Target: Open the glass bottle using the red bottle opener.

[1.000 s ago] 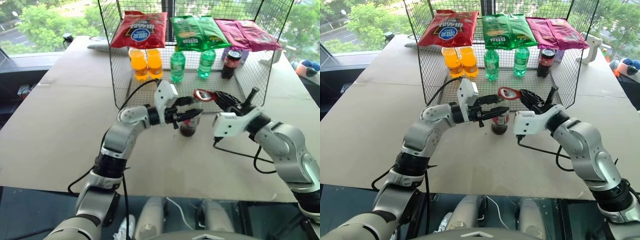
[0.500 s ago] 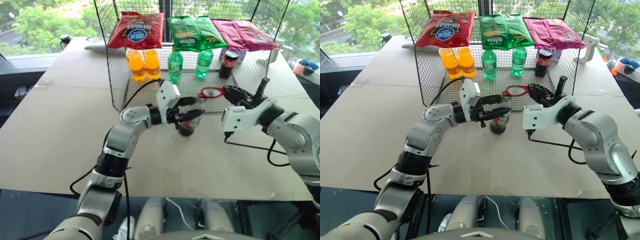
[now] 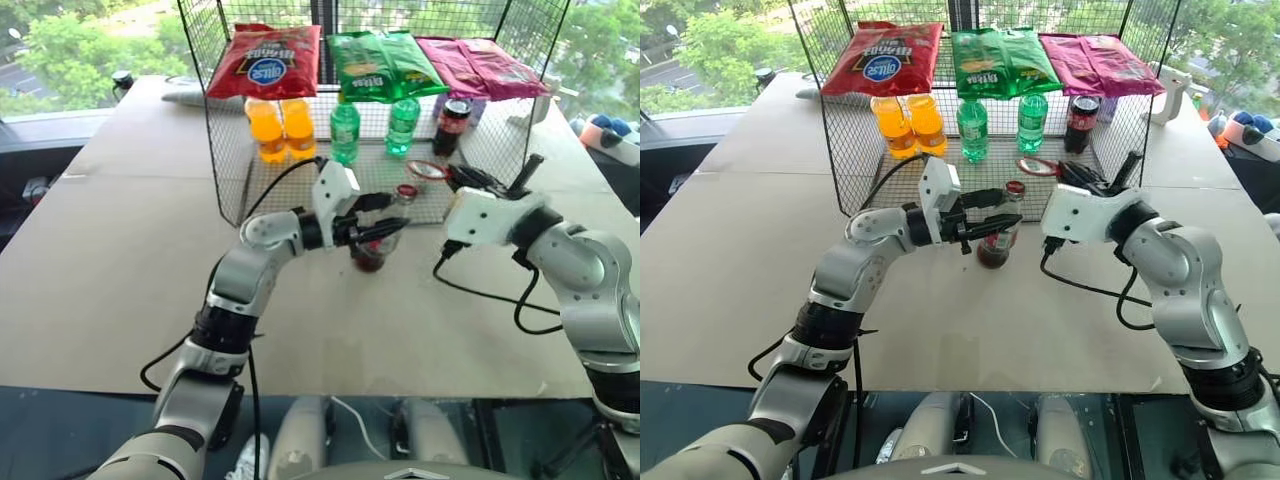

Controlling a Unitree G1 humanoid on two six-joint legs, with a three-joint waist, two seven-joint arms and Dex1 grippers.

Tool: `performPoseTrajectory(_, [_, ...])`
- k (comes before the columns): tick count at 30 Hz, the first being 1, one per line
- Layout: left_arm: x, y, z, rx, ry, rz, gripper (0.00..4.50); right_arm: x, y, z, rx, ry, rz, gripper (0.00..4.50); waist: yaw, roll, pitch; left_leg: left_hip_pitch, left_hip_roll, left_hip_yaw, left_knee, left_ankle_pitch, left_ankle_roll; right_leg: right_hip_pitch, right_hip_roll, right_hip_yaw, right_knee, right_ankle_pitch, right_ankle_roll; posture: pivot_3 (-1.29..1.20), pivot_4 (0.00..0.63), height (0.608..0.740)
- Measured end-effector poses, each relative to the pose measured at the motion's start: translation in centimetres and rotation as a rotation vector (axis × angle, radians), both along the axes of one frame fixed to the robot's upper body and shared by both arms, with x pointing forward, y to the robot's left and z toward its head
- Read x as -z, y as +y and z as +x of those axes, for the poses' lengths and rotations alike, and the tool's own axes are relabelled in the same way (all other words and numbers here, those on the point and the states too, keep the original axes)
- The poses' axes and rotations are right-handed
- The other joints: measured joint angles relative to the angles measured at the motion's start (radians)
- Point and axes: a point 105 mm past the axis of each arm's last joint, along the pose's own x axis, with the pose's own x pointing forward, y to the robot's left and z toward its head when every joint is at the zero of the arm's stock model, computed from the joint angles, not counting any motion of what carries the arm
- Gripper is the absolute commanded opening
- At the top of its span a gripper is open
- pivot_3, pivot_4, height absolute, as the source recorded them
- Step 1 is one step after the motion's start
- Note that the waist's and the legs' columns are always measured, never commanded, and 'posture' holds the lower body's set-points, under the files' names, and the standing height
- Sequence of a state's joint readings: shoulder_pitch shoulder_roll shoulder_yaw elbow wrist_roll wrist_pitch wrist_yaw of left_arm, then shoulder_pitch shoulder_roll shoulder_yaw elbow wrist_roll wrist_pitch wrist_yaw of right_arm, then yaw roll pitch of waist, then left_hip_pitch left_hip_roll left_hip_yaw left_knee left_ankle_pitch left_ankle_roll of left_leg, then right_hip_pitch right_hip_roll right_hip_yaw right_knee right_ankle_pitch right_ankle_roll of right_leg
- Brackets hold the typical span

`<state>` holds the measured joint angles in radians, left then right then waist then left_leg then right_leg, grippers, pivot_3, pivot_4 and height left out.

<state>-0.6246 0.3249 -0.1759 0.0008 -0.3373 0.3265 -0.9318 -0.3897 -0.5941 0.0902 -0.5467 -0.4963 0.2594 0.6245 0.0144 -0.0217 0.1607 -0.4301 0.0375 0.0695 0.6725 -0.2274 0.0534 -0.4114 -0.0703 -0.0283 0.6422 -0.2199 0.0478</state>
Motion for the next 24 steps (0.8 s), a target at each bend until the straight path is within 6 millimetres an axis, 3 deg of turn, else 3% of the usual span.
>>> performPoseTrajectory(4, [0.0, 0.1, 0.0, -0.002, 0.002, 0.001, 2.07, 0.3, -0.4, -0.7, 0.003, -0.017, -0.047, 0.0, 0.001, 0.0, 0.0, 0.0, 0.0, 0.0, 0.0, 0.0, 0.0, 0.0, 0.0, -0.001, 0.0, 0.0, 0.0, 0.0, 0.15, 0.74])
performPoseTrajectory(8, [0.0, 0.2, 0.1, -0.008, 0.006, 0.001, 2.07, 2.7, -0.4, -1.5, 0.006, 0.081, 0.084, 0.0, -0.002, 0.0, 0.0, 0.0, 0.0, 0.0, 0.0, 0.0, 0.0, 0.0, 0.0, 0.0, 0.0, 0.0, 0.0, 0.0, 0.15, 0.74])
performPoseTrajectory(13, [-0.1, 0.2, 0.0, -0.009, 0.005, 0.002, 2.07, 3.7, 0.8, -1.9, 0.004, 0.113, 0.193, 0.0, -0.002, 0.0, 0.0, 0.001, 0.0, 0.0, 0.0, 0.0, 0.0, 0.0, 0.0, 0.0, 0.0, -0.001, 0.001, 0.0, 0.15, 0.74])
performPoseTrajectory(24, [-0.1, 0.4, 0.0, -0.013, 0.007, 0.01, 2.07, 4.8, -0.4, -1.8, 0.085, 0.132, 0.201, 0.0, -0.001, 0.0, -0.001, 0.0, 0.0, 0.0, 0.0, 0.0, 0.0, 0.0, 0.0, 0.0, 0.0, -0.001, 0.001, 0.0, 0.15, 0.74])
